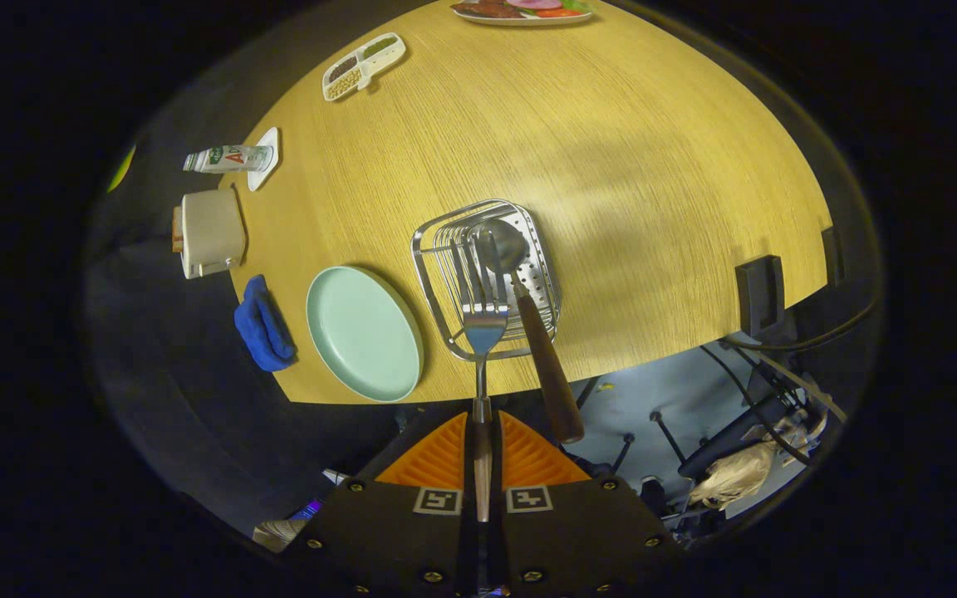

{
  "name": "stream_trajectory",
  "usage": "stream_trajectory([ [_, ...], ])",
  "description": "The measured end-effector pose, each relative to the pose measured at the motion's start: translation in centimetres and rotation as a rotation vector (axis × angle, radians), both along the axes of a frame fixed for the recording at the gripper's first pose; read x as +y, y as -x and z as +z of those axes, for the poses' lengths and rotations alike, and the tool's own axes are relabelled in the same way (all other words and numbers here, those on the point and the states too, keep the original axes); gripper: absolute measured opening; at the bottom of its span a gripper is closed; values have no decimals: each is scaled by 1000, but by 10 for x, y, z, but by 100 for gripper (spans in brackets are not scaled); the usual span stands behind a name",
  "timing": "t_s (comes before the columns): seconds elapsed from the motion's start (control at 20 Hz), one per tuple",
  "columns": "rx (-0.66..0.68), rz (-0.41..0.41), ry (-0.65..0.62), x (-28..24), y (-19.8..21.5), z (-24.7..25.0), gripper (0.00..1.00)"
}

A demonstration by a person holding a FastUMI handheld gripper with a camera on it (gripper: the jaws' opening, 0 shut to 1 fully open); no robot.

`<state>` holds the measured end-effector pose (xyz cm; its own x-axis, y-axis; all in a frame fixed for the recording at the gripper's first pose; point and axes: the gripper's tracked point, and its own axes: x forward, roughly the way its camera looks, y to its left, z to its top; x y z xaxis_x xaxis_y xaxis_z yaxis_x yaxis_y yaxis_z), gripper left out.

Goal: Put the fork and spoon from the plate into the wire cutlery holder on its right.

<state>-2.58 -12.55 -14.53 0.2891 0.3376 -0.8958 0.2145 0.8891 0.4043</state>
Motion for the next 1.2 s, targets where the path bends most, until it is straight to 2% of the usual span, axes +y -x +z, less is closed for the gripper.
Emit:
stream_trajectory([
  [0.4,89,-11,-8,1,-11,-3,5],
  [0.55,71,-33,-29,2,-16,3,12],
  [1.05,3,-110,-74,-2,-17,16,15],
  [1.1,-5,-113,-88,0,-14,20,19],
  [1.15,-12,-112,-87,1,-14,20,45],
  [1.2,-18,-114,-82,-1,-15,22,46],
])
